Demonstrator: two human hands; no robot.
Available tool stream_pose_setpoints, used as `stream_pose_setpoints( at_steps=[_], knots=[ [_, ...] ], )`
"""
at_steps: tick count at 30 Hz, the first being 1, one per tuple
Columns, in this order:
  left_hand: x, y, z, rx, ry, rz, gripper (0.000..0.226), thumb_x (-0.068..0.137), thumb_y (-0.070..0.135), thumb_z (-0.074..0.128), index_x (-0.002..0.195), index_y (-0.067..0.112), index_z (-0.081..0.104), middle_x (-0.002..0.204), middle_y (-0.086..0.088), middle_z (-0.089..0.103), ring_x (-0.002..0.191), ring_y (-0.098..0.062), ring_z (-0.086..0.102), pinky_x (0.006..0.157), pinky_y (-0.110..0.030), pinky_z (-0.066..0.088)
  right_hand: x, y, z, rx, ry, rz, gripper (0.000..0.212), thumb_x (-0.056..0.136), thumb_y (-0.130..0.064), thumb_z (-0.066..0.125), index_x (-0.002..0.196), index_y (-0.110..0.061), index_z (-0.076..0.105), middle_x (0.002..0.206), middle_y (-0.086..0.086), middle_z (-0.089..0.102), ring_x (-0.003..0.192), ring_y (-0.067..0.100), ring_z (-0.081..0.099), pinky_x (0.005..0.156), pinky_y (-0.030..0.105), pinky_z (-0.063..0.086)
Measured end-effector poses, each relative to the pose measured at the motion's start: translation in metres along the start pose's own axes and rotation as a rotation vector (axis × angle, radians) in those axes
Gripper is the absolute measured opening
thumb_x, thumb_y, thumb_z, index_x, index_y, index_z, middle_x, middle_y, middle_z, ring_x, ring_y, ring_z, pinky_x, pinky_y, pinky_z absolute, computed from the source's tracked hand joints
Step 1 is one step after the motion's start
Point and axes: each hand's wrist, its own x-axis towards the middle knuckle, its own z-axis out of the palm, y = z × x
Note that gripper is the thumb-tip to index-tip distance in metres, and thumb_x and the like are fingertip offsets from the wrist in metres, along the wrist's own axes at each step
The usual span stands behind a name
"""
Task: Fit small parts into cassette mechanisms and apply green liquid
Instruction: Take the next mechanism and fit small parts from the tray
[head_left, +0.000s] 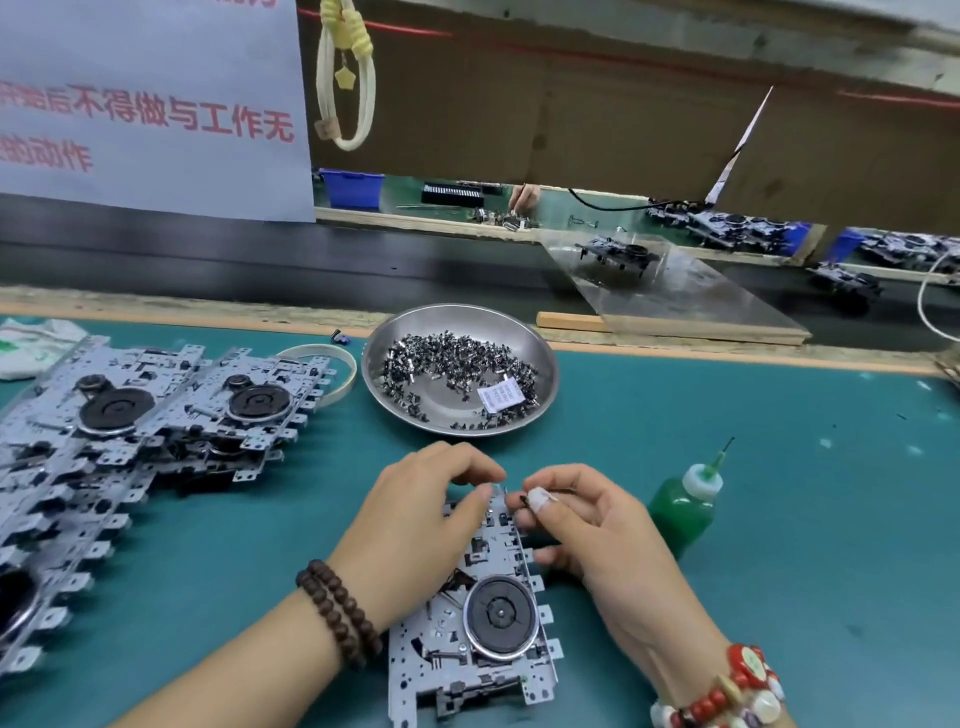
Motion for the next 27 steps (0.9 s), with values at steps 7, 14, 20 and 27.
stream_pose_setpoints(
  at_steps=[7, 14, 20, 27],
  knots=[
    [-0.0041, -0.0057, 0.0003, -0.04, 0.02, 0.083, 0.022, 0.085, 0.026, 0.061, 0.08, 0.044, 0.052, 0.088, 0.022, 0.06, 0.093, 0.003, 0.052, 0.083, -0.013, 0.037, 0.0009, 0.0024, 0.0003, 0.034, -0.038, 0.021, 0.014, 0.087, 0.001, 0.055, 0.095, -0.01, 0.06, 0.074, 0.003, 0.073, 0.066, 0.002, 0.065, 0.052, 0.014, 0.05],
    [-0.0044, -0.0077, 0.0002, -0.076, 0.013, 0.094, 0.012, 0.083, 0.026, 0.064, 0.083, 0.036, 0.059, 0.086, 0.022, 0.06, 0.093, 0.001, 0.051, 0.082, -0.013, 0.037, 0.0031, 0.002, 0.002, -0.033, -0.036, -0.002, 0.012, 0.086, -0.001, 0.058, 0.087, -0.012, 0.064, 0.066, 0.001, 0.07, 0.062, 0.001, 0.063, 0.051, 0.014, 0.049],
    [-0.0044, -0.0105, -0.0008, -0.105, -0.005, 0.079, 0.011, 0.083, 0.026, 0.065, 0.083, 0.036, 0.061, 0.085, 0.022, 0.06, 0.092, 0.002, 0.052, 0.08, -0.013, 0.038, 0.0027, 0.0028, 0.0011, -0.029, -0.014, 0.007, 0.01, 0.085, 0.0, 0.058, 0.081, -0.008, 0.059, 0.067, 0.004, 0.071, 0.063, 0.004, 0.065, 0.051, 0.014, 0.049],
    [-0.0047, -0.0096, -0.001, -0.123, -0.012, 0.064, 0.012, 0.084, 0.029, 0.065, 0.08, 0.038, 0.059, 0.096, 0.023, 0.058, 0.093, 0.0, 0.052, 0.079, -0.01, 0.036, 0.0012, 0.0011, 0.003, -0.145, -0.017, -0.049, 0.012, 0.084, 0.0, 0.06, 0.077, -0.01, 0.06, 0.064, -0.004, 0.064, 0.045, 0.005, 0.048, 0.047, 0.012, 0.042]
  ],
)
